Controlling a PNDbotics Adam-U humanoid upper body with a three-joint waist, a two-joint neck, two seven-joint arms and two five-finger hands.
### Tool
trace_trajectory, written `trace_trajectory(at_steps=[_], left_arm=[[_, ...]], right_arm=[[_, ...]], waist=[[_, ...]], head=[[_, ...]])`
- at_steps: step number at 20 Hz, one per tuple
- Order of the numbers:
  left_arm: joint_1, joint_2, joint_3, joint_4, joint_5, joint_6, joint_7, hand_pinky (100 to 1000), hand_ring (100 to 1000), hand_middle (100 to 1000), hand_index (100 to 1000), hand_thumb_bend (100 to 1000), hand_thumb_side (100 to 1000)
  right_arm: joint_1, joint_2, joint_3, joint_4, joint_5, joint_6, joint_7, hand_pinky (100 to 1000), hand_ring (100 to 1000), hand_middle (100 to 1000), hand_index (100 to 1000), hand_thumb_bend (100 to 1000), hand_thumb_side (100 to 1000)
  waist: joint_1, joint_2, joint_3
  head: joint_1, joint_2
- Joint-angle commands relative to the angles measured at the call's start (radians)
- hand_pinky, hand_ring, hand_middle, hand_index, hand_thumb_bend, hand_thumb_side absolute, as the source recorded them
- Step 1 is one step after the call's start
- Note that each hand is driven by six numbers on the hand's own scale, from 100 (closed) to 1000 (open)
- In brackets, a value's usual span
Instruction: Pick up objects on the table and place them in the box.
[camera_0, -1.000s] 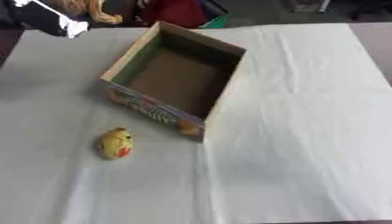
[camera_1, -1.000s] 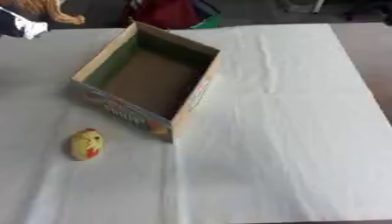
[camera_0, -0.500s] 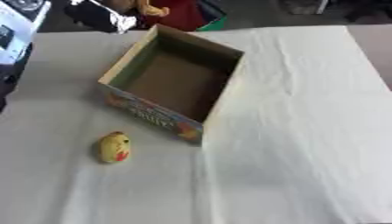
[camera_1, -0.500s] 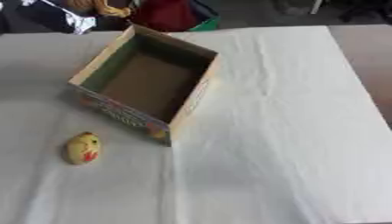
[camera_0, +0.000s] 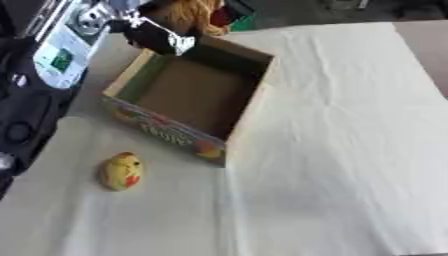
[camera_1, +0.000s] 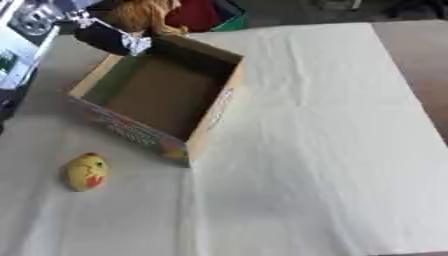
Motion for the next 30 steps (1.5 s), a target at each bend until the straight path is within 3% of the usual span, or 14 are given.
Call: trace_trajectory(at_steps=[1,3,9,13,14,17,19,21,25,27,30], left_arm=[[-0.026,0.0,-0.001,0.011,-0.032,-0.011,0.012,200,255,102,144,100,297],[-0.026,-0.002,-0.001,0.019,-0.04,-0.017,0.017,200,255,102,144,100,297],[0.017,-0.021,-0.023,0.083,-0.055,-0.033,-0.016,332,395,260,278,100,278],[0.023,-0.026,-0.025,0.106,-0.067,-0.07,-0.029,434,507,426,486,100,250],[0.024,-0.027,-0.026,0.109,-0.077,-0.078,-0.034,455,544,457,522,100,259],[0.027,-0.032,-0.026,0.115,-0.106,-0.101,-0.041,503,682,584,686,100,436],[0.029,-0.034,-0.027,0.116,-0.132,-0.114,-0.043,553,754,669,763,192,559],[0.027,-0.031,-0.027,0.112,-0.16,-0.126,-0.043,613,835,763,855,365,696],[0.024,-0.027,-0.021,0.098,-0.217,-0.143,-0.037,680,916,831,903,638,894],[0.022,-0.024,-0.013,0.097,-0.236,-0.144,-0.033,685,920,835,907,682,914],[0.021,-0.018,0.0,0.09,-0.246,-0.143,-0.023,684,916,832,903,672,913]], right_arm=[[-0.013,-0.014,-0.005,-0.014,-0.01,0.0,0.005,698,1000,747,873,100,1000],[-0.013,-0.014,-0.005,-0.014,-0.01,0.0,0.005,698,1000,747,873,100,1000],[-0.015,-0.007,-0.008,-0.014,-0.007,0.005,0.007,699,1000,746,875,100,1000],[-0.013,-0.006,-0.012,-0.014,-0.003,0.006,0.005,699,1000,746,875,100,1000],[-0.013,-0.006,-0.012,-0.014,-0.003,0.007,0.004,699,1000,746,875,100,1000],[-0.015,-0.005,-0.011,-0.014,-0.003,0.007,0.005,699,1000,746,875,100,1000],[-0.016,-0.005,-0.011,-0.014,-0.003,0.007,0.005,699,1000,747,875,100,1000],[-0.014,-0.006,-0.011,-0.014,-0.003,0.006,0.006,699,1000,746,875,100,1000],[-0.011,-0.005,-0.011,-0.014,-0.002,0.009,0.008,699,1000,746,875,100,1000],[-0.01,-0.005,-0.011,-0.014,-0.002,0.009,0.008,700,1000,747,875,100,1000],[-0.007,-0.005,-0.012,-0.014,-0.003,0.01,0.007,700,1000,747,876,100,1000]], waist=[[-0.002,-0.018,-0.003],[-0.002,-0.017,-0.003],[0.007,-0.002,-0.013],[0.008,0.003,-0.015],[0.009,0.003,-0.015],[0.01,0.005,-0.015],[0.01,0.005,-0.016],[0.01,0.005,-0.017],[0.011,0.004,-0.014],[0.011,0.003,-0.013],[0.011,0.001,-0.01]], head=[[0.006,-0.009],[0.007,-0.009],[0.0,-0.005],[0.001,-0.006],[0.001,-0.005],[0.0,-0.005],[0.001,-0.006],[0.0,-0.005],[-0.002,0.001],[-0.003,0.004],[-0.004,0.006]])
